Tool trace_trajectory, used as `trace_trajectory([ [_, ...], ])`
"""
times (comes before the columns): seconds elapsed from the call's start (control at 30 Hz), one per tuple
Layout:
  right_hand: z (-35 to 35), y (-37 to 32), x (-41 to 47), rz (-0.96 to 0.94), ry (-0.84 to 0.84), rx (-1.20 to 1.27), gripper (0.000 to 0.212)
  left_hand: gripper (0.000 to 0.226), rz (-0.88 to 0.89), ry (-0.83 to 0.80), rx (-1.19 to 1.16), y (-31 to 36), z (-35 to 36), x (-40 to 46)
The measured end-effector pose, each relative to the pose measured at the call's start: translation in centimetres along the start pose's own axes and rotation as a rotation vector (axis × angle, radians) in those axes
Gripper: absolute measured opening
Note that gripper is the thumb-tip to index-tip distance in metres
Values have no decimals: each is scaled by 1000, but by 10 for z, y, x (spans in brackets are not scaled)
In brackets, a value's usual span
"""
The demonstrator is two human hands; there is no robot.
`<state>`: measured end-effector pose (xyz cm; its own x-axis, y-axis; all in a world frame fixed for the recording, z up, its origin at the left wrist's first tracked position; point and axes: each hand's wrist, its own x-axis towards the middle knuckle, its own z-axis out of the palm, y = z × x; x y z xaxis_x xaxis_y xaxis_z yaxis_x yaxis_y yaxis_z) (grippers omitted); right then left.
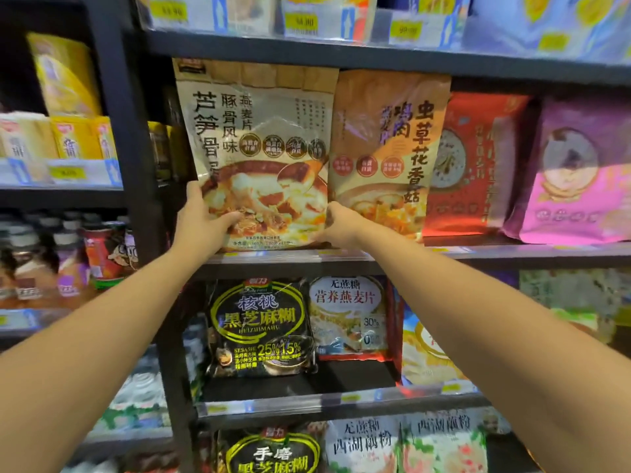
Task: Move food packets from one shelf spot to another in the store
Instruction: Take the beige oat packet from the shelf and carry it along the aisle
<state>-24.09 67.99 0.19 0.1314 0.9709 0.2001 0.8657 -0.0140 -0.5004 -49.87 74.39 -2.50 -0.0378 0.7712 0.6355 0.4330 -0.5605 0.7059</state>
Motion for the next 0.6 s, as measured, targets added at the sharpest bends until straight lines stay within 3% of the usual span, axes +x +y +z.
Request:
trace_trajectory([
  [0.13,5,-3,13,-15,41,47,45,62,-15,27,-15,-5,6,6],
  [0.6,22,-4,52,-47,29,9,41,56,-278,-66,144,-21,29,54],
])
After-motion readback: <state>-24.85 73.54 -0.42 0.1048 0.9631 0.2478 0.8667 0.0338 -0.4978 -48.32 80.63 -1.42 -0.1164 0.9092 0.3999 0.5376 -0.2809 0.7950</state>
